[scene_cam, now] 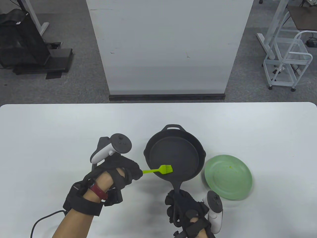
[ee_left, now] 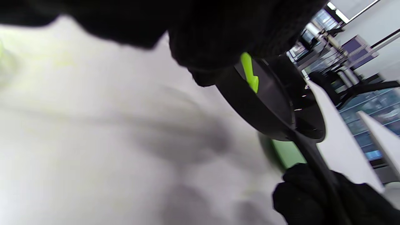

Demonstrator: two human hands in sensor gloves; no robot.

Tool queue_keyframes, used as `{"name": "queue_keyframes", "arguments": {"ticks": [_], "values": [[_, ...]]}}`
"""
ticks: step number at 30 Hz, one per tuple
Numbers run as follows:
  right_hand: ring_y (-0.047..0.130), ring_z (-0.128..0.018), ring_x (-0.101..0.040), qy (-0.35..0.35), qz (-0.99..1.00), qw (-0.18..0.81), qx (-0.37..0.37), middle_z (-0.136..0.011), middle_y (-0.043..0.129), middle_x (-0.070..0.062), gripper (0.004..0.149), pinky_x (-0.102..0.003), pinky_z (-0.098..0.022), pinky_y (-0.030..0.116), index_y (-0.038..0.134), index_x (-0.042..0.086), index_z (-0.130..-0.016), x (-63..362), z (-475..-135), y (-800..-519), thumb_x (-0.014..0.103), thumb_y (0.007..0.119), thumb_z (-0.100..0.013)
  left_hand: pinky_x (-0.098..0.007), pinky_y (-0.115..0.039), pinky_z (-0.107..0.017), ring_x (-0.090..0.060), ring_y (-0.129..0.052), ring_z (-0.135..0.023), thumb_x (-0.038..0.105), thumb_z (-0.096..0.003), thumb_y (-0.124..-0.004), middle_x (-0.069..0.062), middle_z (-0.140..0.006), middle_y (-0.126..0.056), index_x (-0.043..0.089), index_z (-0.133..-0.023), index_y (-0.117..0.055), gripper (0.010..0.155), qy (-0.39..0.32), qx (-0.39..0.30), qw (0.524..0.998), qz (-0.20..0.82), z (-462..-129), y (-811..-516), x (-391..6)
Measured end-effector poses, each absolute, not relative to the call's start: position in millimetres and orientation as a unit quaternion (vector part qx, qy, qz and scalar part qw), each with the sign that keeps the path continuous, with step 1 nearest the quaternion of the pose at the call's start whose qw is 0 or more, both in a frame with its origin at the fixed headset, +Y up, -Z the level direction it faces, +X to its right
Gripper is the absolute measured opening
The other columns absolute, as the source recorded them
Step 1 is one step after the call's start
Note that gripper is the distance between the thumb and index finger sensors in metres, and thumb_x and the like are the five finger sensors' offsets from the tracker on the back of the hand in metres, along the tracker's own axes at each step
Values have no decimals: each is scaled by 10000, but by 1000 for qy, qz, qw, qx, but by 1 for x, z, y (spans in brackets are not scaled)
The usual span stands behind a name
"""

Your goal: Brush oil on frying pan surface

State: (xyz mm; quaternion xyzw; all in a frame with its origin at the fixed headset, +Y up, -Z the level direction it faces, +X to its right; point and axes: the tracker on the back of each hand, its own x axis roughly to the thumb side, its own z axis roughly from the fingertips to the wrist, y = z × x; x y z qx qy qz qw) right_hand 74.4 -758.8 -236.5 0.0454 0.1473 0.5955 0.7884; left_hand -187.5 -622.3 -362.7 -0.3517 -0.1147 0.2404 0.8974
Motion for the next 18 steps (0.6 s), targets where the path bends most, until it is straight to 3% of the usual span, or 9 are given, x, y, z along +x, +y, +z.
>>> {"name": "queue_keyframes", "arguments": {"ticks": [8, 18], "values": [[913, -350, -163, 144, 593, 791, 51, -748, 695, -242, 549, -263, -196, 857, 516, -28, -857, 75, -237, -758, 369, 609, -489, -427, -862, -133, -216, -959, -106, 411, -475, -724, 24, -391, -1000, 76, -800, -806, 474, -98, -328, 862, 373, -341, -632, -242], [914, -347, -165, 148, 588, 793, 58, -745, 697, -245, 547, -266, -194, 856, 519, -28, -855, 73, -236, -758, 367, 611, -488, -433, -866, -149, -224, -969, -127, 390, -477, -692, -7, -460, -1013, 67, -826, -753, 480, -21, -306, 855, 417, -305, -645, -345]]}}
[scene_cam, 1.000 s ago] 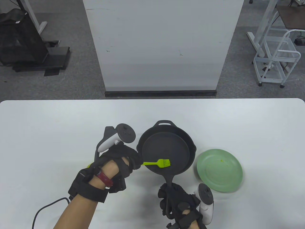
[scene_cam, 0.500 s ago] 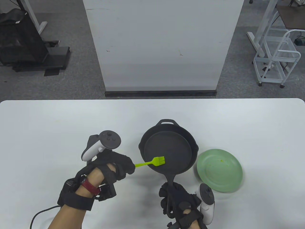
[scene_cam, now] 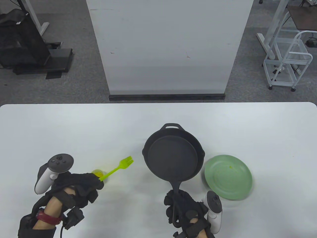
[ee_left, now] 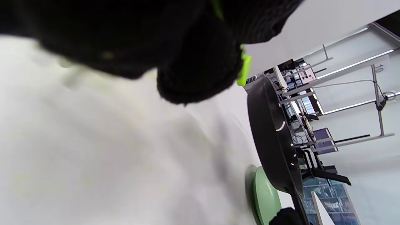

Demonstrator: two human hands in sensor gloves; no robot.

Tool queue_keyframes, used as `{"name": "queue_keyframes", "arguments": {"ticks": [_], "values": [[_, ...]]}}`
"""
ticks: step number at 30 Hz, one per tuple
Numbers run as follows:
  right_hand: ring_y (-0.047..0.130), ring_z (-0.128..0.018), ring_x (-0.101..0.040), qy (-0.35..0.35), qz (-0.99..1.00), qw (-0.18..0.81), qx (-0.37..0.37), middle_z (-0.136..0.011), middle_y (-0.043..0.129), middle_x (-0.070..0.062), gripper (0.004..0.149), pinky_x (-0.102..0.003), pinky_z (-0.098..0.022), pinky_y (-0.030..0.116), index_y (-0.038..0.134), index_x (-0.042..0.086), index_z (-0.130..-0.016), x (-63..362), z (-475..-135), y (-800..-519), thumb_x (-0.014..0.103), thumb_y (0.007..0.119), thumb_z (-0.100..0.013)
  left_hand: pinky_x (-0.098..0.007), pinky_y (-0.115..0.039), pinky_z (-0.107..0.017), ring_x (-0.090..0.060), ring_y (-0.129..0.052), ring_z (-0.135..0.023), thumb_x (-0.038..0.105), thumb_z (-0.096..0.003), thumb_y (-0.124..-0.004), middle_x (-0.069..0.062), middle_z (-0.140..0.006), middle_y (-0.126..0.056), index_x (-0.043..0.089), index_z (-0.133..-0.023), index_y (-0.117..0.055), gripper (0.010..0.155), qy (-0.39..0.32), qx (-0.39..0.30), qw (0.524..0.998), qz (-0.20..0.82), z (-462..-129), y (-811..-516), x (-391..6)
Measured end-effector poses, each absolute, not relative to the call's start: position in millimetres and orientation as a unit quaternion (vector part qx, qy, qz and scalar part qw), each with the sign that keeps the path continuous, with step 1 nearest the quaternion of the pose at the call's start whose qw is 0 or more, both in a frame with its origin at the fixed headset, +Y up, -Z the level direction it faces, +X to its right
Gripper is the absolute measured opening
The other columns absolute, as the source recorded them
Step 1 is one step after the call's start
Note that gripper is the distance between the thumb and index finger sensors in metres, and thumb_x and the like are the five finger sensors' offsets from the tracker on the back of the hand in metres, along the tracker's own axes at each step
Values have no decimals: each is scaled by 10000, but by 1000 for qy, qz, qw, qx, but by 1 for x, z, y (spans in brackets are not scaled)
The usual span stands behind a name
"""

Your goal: Brush oil on frying pan surface

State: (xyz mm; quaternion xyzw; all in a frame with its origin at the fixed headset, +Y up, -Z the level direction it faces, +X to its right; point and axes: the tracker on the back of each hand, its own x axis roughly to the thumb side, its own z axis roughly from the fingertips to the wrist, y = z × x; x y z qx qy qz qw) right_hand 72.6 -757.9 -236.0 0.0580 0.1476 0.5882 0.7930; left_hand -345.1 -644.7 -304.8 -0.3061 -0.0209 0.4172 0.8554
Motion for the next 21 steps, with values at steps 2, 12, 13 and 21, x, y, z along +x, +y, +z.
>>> {"name": "queue_keyframes", "arguments": {"ticks": [2, 12, 13, 21], "values": [[913, -348, -166, 148, 589, 792, 59, -745, 697, -245, 548, -266, -194, 856, 520, -29, -855, 73, -236, -758, 367, 611, -488, -420, -859, -149, -199, -944, -118, 398, -482, -676, 31, -422, -985, 77, -835, -740, 482, -6, -308, 856, 415, -298, -650, -363], [914, -346, -169, 145, 587, 795, 50, -743, 699, -246, 547, -268, -192, 855, 522, -29, -855, 73, -236, -760, 366, 613, -487, -403, -854, -138, -176, -924, -104, 409, -485, -656, 58, -382, -962, 88, -836, -741, 483, 86, -292, 828, 470, -279, -688, -428], [914, -346, -168, 145, 587, 795, 50, -744, 698, -246, 547, -268, -191, 856, 522, -30, -854, 73, -236, -760, 366, 613, -487, -402, -855, -137, -175, -924, -103, 410, -486, -655, 66, -381, -962, 88, -836, -741, 483, 89, -292, 826, 475, -279, -690, -429], [914, -350, -166, 142, 586, 796, 52, -746, 697, -244, 548, -266, -195, 856, 519, -28, -856, 75, -237, -759, 368, 610, -489, -399, -855, -133, -171, -923, -98, 412, -488, -654, 69, -375, -962, 89, -835, -747, 483, 123, -306, 830, 450, -287, -700, -426]]}}
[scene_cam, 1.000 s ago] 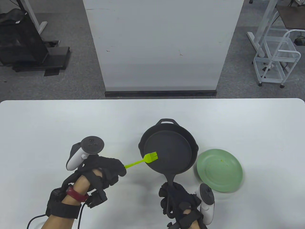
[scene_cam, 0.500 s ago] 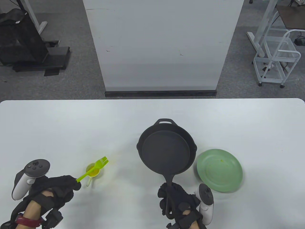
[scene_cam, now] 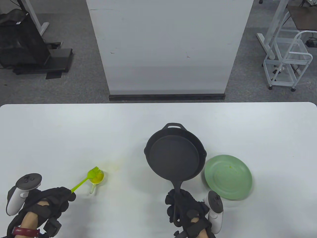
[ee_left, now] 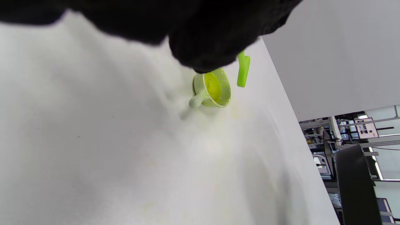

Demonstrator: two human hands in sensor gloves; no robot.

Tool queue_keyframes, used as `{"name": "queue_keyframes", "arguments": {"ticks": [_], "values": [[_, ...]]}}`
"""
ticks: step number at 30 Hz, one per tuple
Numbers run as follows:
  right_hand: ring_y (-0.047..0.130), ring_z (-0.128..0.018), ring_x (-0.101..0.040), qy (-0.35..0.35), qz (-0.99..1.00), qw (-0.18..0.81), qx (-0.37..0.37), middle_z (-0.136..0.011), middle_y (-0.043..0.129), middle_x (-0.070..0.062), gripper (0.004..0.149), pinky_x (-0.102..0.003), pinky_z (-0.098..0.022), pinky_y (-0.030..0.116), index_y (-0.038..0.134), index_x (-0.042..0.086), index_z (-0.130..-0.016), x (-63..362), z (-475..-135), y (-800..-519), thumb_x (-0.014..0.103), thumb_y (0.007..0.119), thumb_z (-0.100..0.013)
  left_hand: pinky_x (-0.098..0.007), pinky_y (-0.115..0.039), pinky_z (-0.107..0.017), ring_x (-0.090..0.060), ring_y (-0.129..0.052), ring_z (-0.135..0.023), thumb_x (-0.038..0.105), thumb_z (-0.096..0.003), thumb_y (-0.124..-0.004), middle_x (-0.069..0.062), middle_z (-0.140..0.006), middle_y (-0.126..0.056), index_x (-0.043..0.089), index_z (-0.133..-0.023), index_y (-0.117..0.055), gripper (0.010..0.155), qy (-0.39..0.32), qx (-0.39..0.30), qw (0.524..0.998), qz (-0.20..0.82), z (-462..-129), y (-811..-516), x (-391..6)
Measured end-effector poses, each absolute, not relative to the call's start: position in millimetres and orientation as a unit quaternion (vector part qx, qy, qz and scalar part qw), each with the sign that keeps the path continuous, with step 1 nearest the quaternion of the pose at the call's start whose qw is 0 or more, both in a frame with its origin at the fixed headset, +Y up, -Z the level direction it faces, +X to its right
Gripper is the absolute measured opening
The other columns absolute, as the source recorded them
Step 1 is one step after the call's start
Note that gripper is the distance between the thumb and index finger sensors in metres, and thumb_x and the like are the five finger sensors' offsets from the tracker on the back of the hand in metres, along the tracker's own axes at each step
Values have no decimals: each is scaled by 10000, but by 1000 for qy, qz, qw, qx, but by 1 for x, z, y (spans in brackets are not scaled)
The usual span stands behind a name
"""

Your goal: Brush oil on frying pan surface

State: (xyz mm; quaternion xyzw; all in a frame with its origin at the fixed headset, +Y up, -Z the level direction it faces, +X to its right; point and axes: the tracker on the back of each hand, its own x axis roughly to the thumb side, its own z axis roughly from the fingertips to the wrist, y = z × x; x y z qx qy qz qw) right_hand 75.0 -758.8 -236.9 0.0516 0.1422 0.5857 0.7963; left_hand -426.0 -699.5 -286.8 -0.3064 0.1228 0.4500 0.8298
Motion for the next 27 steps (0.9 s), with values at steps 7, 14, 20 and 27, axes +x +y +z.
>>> {"name": "queue_keyframes", "arguments": {"ticks": [7, 14, 20, 27], "values": [[913, -351, -166, 147, 584, 796, 58, -747, 696, -244, 549, -266, -196, 856, 519, -29, -857, 75, -237, -758, 369, 608, -490, -410, -855, -154, -187, -931, -120, 408, -488, -657, 55, -388, -964, 90, -839, -747, 482, 141, -312, 841, 419, -291, -706, -424], [914, -350, -167, 140, 583, 798, 53, -746, 696, -244, 548, -266, -195, 856, 519, -28, -856, 75, -236, -758, 369, 609, -489, -415, -855, -160, -195, -937, -128, 406, -487, -660, 49, -394, -967, 89, -839, -749, 482, 151, -303, 855, 394, -292, -706, -422], [913, -351, -166, 140, 582, 799, 55, -747, 696, -244, 547, -266, -196, 856, 518, -27, -856, 75, -236, -758, 369, 609, -490, -424, -852, -167, -213, -946, -146, 399, -486, -665, 30, -419, -974, 85, -846, -747, 485, 142, -287, 887, 334, -291, -701, -412], [914, -351, -166, 139, 582, 800, 53, -747, 697, -243, 548, -266, -196, 856, 519, -27, -856, 75, -236, -758, 370, 609, -490, -450, -839, -220, -243, -943, -212, 379, -485, -671, 2, -472, -960, 85, -888, -724, 502, 114, -233, 937, 231, -284, -680, -395]]}}
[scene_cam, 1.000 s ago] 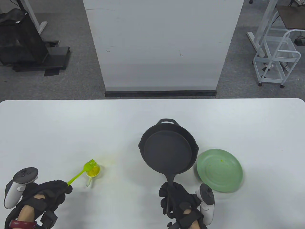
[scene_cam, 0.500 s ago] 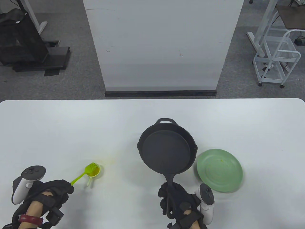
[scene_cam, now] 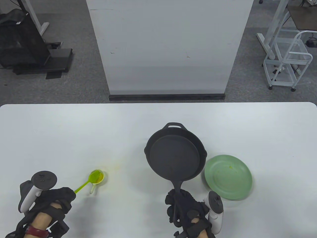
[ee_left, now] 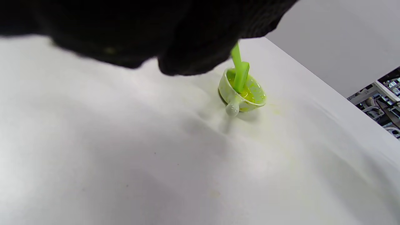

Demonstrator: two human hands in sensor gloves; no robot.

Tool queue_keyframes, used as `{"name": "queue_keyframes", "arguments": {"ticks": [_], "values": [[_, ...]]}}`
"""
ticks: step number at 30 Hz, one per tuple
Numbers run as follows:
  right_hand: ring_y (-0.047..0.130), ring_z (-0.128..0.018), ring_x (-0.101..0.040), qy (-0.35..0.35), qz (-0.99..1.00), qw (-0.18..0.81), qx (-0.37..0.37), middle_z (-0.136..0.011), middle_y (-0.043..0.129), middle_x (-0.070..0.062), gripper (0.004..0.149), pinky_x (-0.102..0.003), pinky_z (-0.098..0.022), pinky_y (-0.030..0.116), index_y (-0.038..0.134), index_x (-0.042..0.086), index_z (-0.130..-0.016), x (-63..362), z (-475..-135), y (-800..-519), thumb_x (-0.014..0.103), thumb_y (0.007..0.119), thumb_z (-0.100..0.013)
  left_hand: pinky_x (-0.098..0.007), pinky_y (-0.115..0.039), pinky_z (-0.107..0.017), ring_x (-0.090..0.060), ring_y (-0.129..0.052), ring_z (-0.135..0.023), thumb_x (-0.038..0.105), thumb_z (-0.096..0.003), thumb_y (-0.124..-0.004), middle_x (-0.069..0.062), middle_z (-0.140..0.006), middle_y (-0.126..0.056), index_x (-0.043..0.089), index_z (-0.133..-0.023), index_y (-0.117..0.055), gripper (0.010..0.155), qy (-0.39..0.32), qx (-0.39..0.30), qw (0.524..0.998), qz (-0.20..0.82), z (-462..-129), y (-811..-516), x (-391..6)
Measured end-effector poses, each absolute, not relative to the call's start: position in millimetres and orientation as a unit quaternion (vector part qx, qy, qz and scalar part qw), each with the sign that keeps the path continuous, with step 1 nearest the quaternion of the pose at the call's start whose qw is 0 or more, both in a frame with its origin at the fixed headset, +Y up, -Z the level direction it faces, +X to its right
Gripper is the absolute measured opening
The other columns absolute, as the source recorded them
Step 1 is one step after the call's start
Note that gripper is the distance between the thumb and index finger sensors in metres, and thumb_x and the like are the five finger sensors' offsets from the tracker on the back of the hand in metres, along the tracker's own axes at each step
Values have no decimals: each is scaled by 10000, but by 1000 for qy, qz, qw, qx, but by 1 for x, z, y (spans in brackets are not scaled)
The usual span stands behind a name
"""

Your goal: Brush oil on frying pan surface

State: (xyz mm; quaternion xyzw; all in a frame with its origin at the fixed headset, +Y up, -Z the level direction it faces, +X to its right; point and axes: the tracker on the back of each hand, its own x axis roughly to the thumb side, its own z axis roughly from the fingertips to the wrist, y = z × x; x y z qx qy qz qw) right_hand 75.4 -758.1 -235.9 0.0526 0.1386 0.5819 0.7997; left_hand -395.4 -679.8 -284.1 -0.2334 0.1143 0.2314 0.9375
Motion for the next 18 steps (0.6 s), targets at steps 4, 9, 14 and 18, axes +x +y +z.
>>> {"name": "queue_keyframes", "arguments": {"ticks": [4, 9, 14, 18], "values": [[913, -351, -167, 140, 582, 800, 54, -746, 698, -243, 546, -266, -195, 856, 521, -23, -856, 75, -236, -758, 371, 611, -490, -465, -810, -294, -250, -910, -304, 379, -485, -662, -8, -554, -902, 127, -931, -703, 514, 109, -196, 959, 171, -278, -672, -388], [914, -349, -169, 142, 581, 799, 54, -746, 698, -244, 549, -268, -195, 855, 521, -28, -856, 75, -235, -758, 371, 612, -489, -489, -765, -374, -279, -861, -426, 381, -485, -661, -39, -678, -809, 154, -972, -660, 537, 104, -172, 969, 142, -274, -672, -383], [913, -348, -169, 144, 581, 799, 54, -745, 699, -245, 549, -269, -194, 855, 523, -28, -856, 74, -235, -758, 371, 613, -489, -489, -750, -400, -286, -833, -484, 368, -485, -667, -46, -740, -748, 184, -988, -627, 538, 106, -165, 976, 98, -273, -675, -377], [913, -349, -168, 144, 581, 799, 56, -745, 699, -244, 550, -268, -194, 855, 523, -28, -856, 74, -235, -757, 372, 613, -489, -491, -742, -417, -291, -815, -526, 353, -483, -675, -49, -774, -710, 186, -989, -605, 538, 107, -164, 977, 89, -275, -677, -376]]}}
